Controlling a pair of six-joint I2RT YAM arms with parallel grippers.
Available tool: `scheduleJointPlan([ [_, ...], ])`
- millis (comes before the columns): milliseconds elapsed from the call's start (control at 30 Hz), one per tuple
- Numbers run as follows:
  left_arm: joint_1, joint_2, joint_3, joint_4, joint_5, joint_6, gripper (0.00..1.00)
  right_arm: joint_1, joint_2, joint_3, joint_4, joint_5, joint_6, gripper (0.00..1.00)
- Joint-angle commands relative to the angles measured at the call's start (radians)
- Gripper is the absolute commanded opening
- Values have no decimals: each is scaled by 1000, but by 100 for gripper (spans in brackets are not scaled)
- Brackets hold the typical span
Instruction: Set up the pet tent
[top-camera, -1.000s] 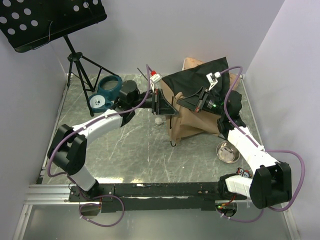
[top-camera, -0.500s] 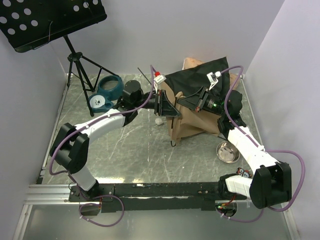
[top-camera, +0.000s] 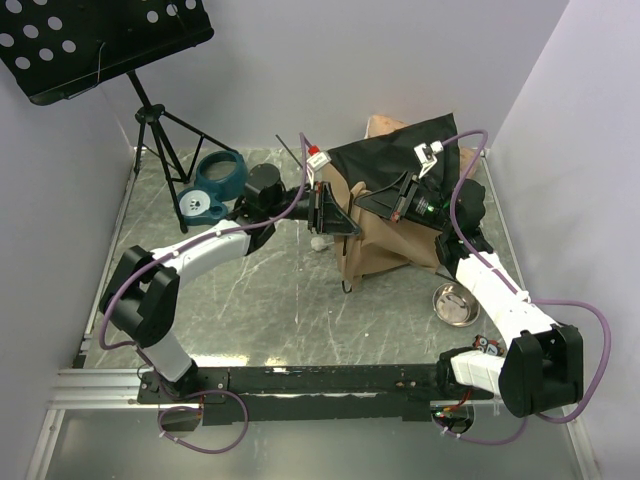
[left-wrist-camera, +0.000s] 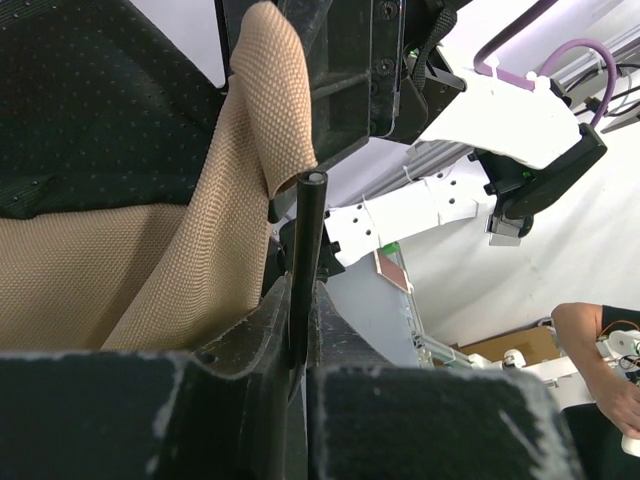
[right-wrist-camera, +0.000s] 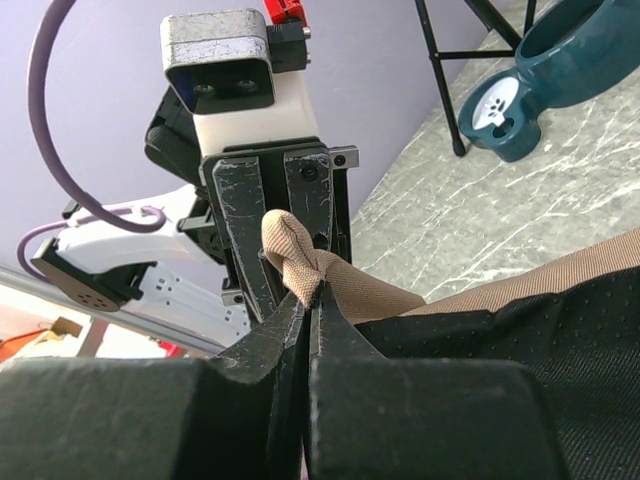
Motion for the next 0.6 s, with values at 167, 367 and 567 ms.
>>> scheduleJointPlan([
  [167,-40,90,-98,-253,157,-57,1,-50,-55,169,343,214,102,0],
  [367,-37,98,-88,-276,150,-38,1,-45,-56,175,366,196,106,0],
  [567,-44,104,-69,-293,145,-24,1,-12,-56,167,409,113,30,0],
])
